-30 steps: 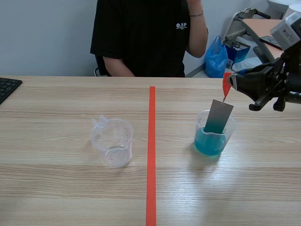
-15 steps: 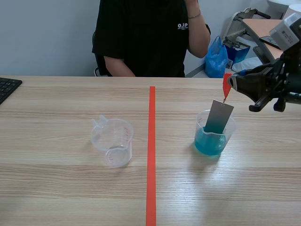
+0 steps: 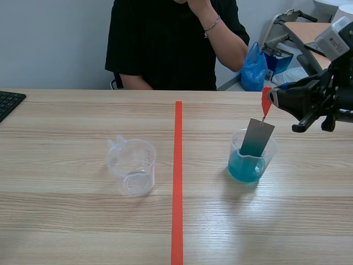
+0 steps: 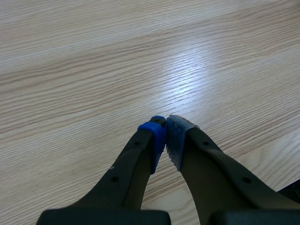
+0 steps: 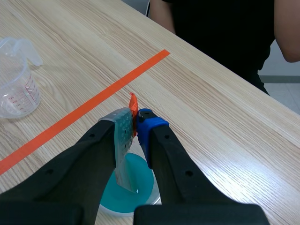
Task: Do the redox reaction experiment.
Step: 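Hold the plate still in the solution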
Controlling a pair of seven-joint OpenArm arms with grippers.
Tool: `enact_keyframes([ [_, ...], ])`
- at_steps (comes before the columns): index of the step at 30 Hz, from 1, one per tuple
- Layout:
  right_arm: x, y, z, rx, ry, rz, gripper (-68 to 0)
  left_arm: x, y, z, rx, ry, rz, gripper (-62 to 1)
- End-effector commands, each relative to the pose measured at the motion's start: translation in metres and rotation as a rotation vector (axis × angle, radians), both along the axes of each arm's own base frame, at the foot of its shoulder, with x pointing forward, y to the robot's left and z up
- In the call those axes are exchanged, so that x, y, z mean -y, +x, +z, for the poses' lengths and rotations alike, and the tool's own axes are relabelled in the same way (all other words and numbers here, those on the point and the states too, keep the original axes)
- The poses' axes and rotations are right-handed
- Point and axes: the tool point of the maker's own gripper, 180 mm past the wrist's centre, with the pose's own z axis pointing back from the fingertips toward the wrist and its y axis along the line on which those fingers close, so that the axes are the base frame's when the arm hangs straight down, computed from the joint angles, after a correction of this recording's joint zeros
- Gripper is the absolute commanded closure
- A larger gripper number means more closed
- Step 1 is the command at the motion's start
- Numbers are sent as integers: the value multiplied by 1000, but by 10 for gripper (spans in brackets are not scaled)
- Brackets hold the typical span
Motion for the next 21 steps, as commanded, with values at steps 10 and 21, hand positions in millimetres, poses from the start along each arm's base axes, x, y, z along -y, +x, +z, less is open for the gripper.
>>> enact_keyframes([
  [10,1,1,12,29,-28,23,-15,-3,10,12,49,-2,0,-31],
  [21,-2,-3,62,101,-24,68,-15,-3,10,12,49,-2,0,-31],
])
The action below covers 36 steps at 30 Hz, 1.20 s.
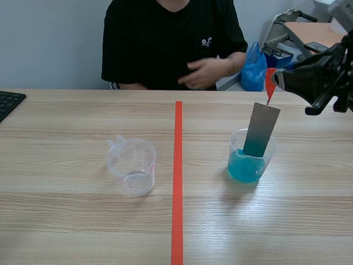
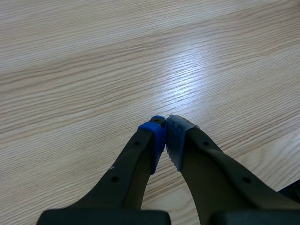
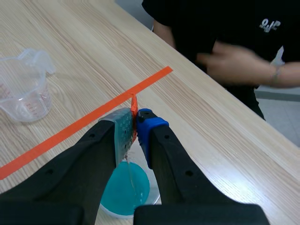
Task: Do the redox reaction experiment.
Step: 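Hold the plate still in the solution, then raise the plate and point at it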
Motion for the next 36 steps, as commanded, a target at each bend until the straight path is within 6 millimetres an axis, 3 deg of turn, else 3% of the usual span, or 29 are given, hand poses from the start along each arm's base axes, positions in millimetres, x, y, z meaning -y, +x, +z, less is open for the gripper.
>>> enact_keyframes([
  [1,5,3,24,55,5,4,-15,-3,10,12,49,-2,0,-31],
  [22,-5,-16,95,114,34,63,-15,-3,11,14,60,-6,0,-31],
  [36,-8,-25,113,125,42,82,-15,-3,12,16,71,-11,0,-31],
])
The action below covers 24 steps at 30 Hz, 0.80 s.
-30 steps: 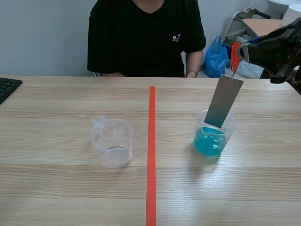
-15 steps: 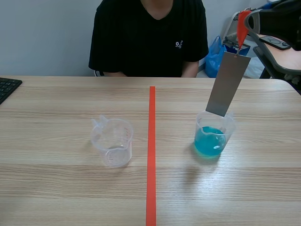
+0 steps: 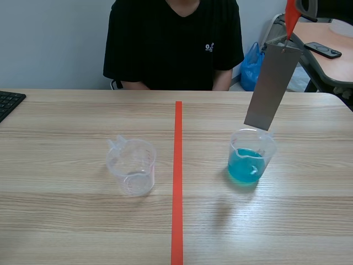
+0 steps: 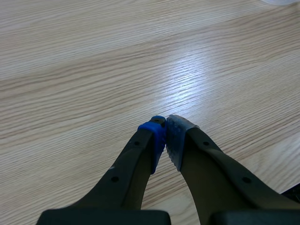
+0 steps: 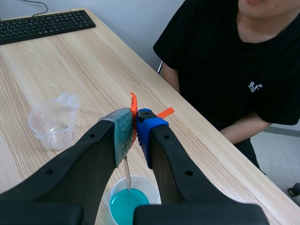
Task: Do the redox reaction experiment.
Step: 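Raise the plate and point at it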
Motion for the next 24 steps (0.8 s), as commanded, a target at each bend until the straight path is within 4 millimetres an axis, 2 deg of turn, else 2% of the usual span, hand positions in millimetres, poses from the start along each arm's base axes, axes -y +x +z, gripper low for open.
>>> enact_keyframes([
  [1,1,-1,14,42,0,9,-15,-3,13,14,59,-2,0,-31],
  [6,1,-1,13,38,0,9,-15,-3,38,25,121,3,-7,-31],
  [16,0,-1,13,36,4,12,-15,10,112,49,242,66,-68,-31],
  [24,1,-1,12,31,-1,10,-15,66,168,51,262,60,-191,-31],
])
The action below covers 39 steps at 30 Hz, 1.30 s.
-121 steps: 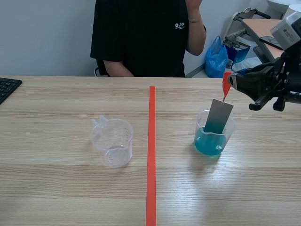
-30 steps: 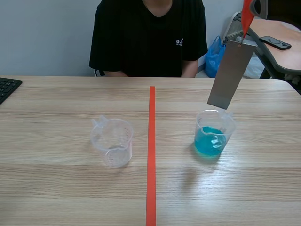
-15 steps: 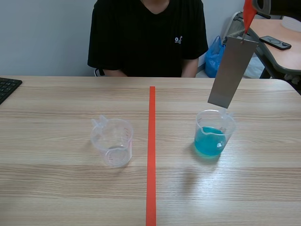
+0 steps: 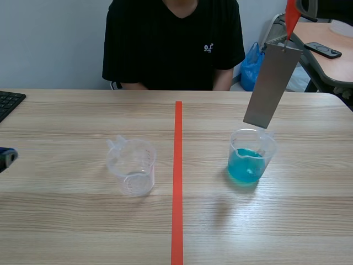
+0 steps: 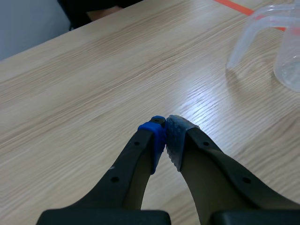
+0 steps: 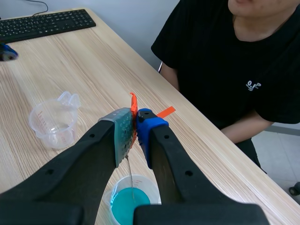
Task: Do the redox reaction experiment.
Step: 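Raise the plate and point at it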
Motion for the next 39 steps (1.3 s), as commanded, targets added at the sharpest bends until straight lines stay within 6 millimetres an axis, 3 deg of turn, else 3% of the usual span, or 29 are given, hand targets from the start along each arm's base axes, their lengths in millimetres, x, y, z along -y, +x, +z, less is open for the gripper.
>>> enact_keyframes([
  [1,1,-1,13,37,-1,9,-15,14,18,13,44,-24,-18,-31],
  [10,1,-1,13,37,-1,9,-15,96,76,40,111,-54,-164,-31],
  [19,1,-1,13,37,-1,9,-15,159,107,75,190,-101,-266,-31],
  [30,1,-1,13,37,-1,9,-15,252,108,81,163,-163,-397,-32],
  [39,1,-1,13,37,-1,9,-15,305,100,87,147,-194,-479,-32],
])
